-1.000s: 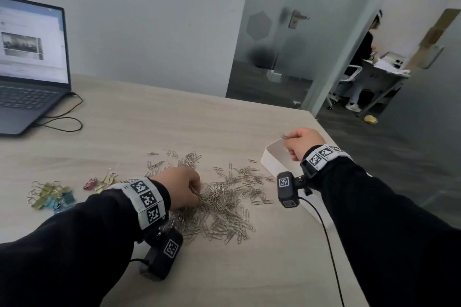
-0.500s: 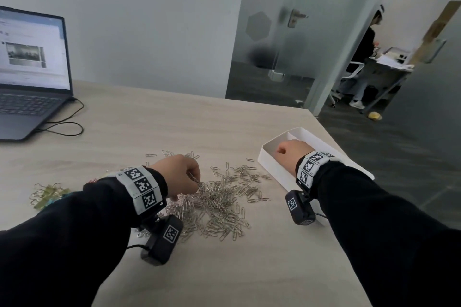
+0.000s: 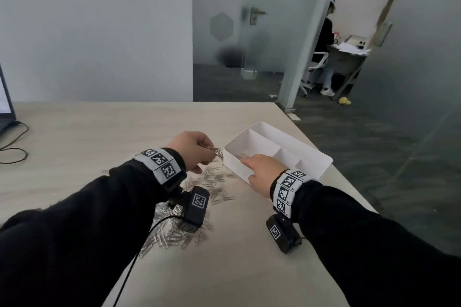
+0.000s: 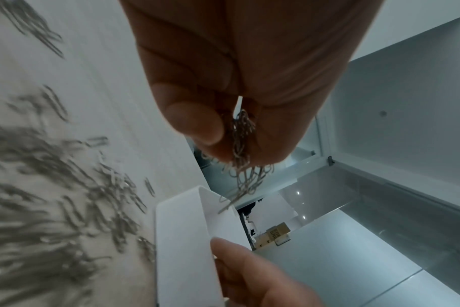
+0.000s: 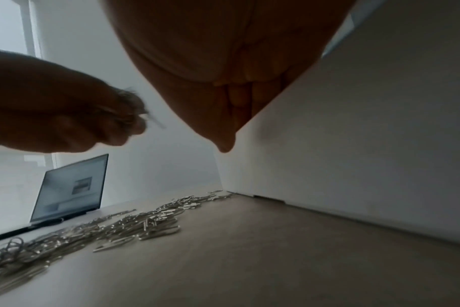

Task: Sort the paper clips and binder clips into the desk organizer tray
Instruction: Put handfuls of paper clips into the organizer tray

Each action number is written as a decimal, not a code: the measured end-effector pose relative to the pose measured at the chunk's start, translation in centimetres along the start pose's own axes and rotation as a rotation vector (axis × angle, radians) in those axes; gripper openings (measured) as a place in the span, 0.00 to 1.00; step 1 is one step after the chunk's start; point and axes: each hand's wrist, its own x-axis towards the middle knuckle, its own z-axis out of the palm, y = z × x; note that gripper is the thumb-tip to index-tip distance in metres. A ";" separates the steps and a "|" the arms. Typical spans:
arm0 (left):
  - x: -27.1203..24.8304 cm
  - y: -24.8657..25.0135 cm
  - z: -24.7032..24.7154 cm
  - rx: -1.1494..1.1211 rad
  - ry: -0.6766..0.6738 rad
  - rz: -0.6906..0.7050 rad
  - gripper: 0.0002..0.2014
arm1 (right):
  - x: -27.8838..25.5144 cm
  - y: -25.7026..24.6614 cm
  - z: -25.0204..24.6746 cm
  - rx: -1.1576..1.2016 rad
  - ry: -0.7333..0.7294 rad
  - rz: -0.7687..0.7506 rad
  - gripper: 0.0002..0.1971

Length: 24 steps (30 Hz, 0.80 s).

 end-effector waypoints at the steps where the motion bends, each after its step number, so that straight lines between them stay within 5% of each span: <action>1: 0.7 0.7 0.8 -0.011 0.013 0.003 0.04 | -0.1 0.3 0.2 0.021 0.019 -0.016 0.30; 15: 6.3 5.0 8.1 -0.065 -0.048 -0.020 0.03 | -0.4 1.8 1.8 0.165 0.162 -0.132 0.11; 24: 0.7 -0.5 1.6 -0.139 0.109 -0.084 0.06 | -0.1 0.8 2.0 0.228 0.109 -0.057 0.17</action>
